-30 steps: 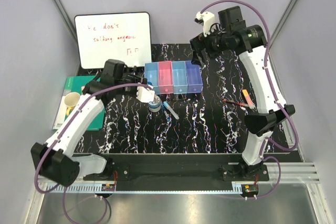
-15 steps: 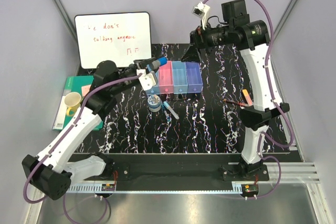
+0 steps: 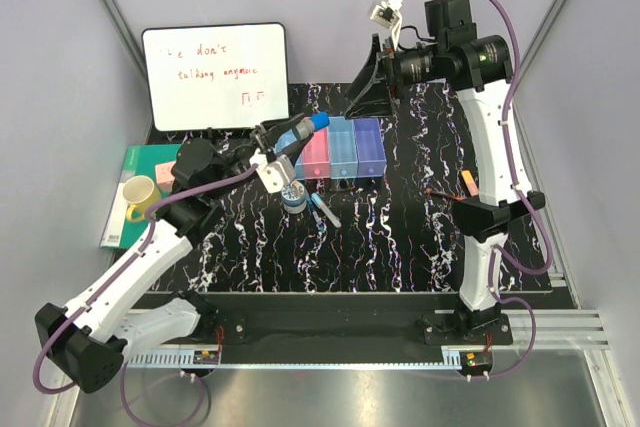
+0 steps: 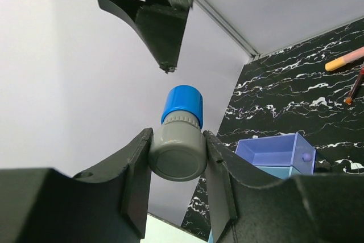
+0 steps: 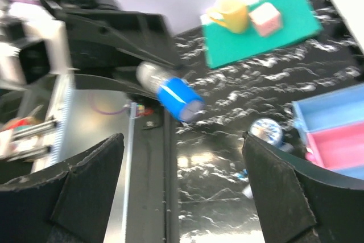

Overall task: Sort the stationery into containers
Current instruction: Pick up the stationery from the center of the board, then place the stationery in the storage box.

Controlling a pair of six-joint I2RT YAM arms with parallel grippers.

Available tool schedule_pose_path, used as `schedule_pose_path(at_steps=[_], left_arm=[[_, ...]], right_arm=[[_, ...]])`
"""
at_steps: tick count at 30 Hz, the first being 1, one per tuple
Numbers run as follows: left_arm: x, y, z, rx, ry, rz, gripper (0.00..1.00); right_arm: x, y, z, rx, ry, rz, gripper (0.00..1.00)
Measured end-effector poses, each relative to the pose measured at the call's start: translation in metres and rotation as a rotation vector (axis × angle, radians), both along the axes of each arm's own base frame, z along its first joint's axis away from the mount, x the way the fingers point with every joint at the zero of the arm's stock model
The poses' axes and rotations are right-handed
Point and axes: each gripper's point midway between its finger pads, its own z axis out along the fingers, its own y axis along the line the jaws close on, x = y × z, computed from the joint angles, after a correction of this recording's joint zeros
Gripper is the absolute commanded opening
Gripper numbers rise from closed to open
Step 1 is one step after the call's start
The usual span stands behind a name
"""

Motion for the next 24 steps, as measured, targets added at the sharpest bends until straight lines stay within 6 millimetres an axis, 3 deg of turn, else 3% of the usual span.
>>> schedule_pose_path(at_steps=[6,13,24], left_arm=[[-0.001,-0.008,-0.003,-0.012,-0.022,-0.019,0.00],[-0.001,-0.018,0.007,-0.044,-0.070,-0.041,0.00],[-0.002,-0.031,0.009,-0.062,-0.093,-0.072,0.00]], right_arm=[[-0.014,0.004,0.002,0.060,0.086,0.103,0.93],[-0.005,0.008,-0.010,0.057,0.137,0.115,0.93],[-0.002,0.009,-0.014,0.051,0.156,0.110,0.84]])
